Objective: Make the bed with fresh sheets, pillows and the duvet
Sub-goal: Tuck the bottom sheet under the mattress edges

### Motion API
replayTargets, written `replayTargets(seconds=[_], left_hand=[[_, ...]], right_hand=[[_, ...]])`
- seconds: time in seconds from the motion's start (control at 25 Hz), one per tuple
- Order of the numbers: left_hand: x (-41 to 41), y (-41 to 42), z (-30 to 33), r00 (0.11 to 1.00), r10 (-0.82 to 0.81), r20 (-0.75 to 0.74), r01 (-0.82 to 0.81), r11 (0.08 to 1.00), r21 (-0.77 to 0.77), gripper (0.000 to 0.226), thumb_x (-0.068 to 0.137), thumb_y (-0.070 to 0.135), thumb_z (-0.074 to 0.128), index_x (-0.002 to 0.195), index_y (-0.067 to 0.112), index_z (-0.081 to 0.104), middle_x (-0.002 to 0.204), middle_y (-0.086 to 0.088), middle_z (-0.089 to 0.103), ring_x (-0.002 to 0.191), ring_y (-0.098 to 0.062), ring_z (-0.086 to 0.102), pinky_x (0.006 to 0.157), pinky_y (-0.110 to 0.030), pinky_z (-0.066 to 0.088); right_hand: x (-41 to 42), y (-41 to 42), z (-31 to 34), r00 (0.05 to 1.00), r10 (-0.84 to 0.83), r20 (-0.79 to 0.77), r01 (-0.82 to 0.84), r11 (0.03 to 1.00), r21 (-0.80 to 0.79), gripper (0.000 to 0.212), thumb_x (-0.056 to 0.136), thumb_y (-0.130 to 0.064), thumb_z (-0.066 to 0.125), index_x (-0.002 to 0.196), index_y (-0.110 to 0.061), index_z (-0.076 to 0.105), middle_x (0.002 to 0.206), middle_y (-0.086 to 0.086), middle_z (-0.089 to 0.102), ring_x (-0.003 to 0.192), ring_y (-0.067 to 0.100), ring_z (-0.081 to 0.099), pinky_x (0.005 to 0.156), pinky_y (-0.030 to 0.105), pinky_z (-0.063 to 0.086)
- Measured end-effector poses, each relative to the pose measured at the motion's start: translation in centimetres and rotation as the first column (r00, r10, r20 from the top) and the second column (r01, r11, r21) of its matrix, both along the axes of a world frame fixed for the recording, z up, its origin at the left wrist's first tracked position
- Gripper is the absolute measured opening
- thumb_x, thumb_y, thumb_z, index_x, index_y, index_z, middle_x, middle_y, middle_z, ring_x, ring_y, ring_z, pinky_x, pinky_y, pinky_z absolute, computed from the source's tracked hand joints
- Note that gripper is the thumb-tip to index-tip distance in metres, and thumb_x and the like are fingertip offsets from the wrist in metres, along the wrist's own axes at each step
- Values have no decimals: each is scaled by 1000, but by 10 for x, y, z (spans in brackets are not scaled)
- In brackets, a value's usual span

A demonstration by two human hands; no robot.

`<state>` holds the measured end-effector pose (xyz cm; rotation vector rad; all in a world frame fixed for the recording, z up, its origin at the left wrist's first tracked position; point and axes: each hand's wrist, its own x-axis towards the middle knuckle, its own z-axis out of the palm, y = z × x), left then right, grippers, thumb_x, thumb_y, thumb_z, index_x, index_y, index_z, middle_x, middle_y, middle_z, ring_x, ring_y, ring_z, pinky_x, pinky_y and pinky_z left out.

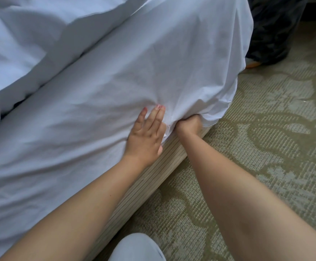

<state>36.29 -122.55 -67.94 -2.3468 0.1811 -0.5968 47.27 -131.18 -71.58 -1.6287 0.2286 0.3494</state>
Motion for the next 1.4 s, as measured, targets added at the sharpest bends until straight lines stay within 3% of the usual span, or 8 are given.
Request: replayTargets(seconds=[0.2,0.36,0.48,0.56,0.72,0.96,1.12,1.4], left_hand=[[-1,5,-2,998,51,34,-54,996,71,46,63,25,63,100,8,42,143,-17,45,135,-29,40,116,-44,7],[9,-1,-9,989,148,-8,-144,973,181,55,65,27,57,113,10,38,146,-14,41,138,-29,34,114,-49,5],[9,-3,-2,976,213,-47,-196,950,243,56,72,32,59,125,15,51,153,-13,29,143,-29,24,111,-52,-6],[8,-3,6,982,154,-110,-127,968,218,54,70,35,65,120,15,59,153,-14,31,143,-29,26,111,-53,-3],[15,-5,13,998,-46,-49,45,999,-9,22,61,28,79,74,12,73,127,-13,61,121,-30,56,109,-51,21],[49,-6,4,991,-90,103,90,996,0,24,52,21,80,69,11,68,120,-14,63,109,-30,44,112,-50,17],[70,-10,-3,980,-116,164,118,993,0,26,55,18,63,79,7,64,121,-14,47,103,-30,38,115,-45,9],[91,-11,0,987,-103,122,108,994,-32,34,52,29,76,77,7,67,115,-15,62,100,-29,40,114,-49,17]], right_hand=[[7,-3,-3,994,108,-23,-109,991,-75,25,83,-26,64,103,-12,61,103,8,66,101,32,61,87,41,51],[-2,-23,-8,988,153,30,-156,963,221,28,80,-8,66,107,-9,57,96,2,62,95,21,58,79,31,46],[-14,-35,-7,990,136,44,-143,950,279,4,84,-10,58,86,-14,58,80,-3,59,79,16,55,69,28,44],[-18,-40,-8,993,48,107,-65,985,161,10,88,-18,54,79,-17,58,74,-5,58,73,14,53,68,30,46],[-9,-48,-2,949,-81,304,118,988,-105,16,93,-29,48,103,-23,59,100,-5,60,87,17,58,73,34,49],[20,-41,0,839,392,377,-185,858,-479,33,92,-29,42,116,-18,63,129,-2,52,108,26,55,82,38,45],[40,-41,-5,726,607,324,-192,631,-752,43,92,-32,39,130,-17,55,141,-1,40,125,26,36,97,40,32],[72,-29,-9,656,739,155,-351,480,-804,51,97,-35,32,147,-30,28,147,0,26,124,35,28,104,44,22]])
